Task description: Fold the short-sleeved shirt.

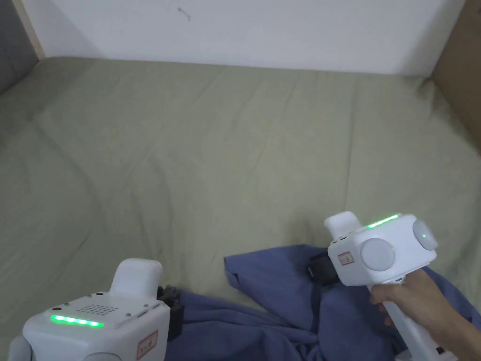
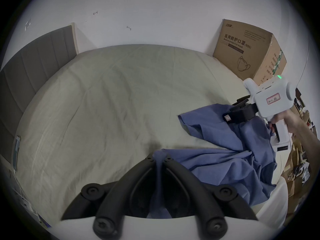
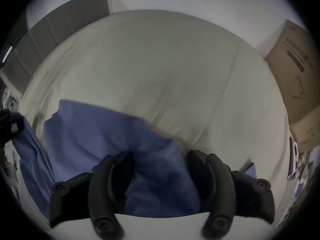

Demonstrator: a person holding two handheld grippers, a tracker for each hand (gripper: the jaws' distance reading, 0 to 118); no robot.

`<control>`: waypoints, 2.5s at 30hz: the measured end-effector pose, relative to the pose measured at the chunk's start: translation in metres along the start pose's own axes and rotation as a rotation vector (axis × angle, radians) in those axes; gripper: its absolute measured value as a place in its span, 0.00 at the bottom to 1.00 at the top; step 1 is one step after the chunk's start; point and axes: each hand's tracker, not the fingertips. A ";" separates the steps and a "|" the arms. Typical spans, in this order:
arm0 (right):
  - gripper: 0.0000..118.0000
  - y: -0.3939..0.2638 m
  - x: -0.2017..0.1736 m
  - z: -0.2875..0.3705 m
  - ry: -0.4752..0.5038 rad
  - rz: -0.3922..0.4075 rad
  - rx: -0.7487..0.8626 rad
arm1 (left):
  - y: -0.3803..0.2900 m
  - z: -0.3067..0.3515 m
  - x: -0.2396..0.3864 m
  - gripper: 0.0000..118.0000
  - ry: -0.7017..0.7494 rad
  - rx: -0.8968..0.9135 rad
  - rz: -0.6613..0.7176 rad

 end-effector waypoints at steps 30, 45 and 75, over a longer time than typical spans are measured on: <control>0.00 -0.061 0.093 0.385 -0.167 -0.321 0.661 | 0.097 0.213 0.007 0.01 0.169 0.425 -0.065; 0.00 -0.079 0.104 0.515 -0.149 -0.350 0.875 | 0.161 0.316 0.032 0.01 0.166 0.642 -0.103; 0.00 0.171 0.183 0.518 -0.202 -0.389 0.926 | 0.461 0.249 0.026 0.01 0.257 0.784 -0.047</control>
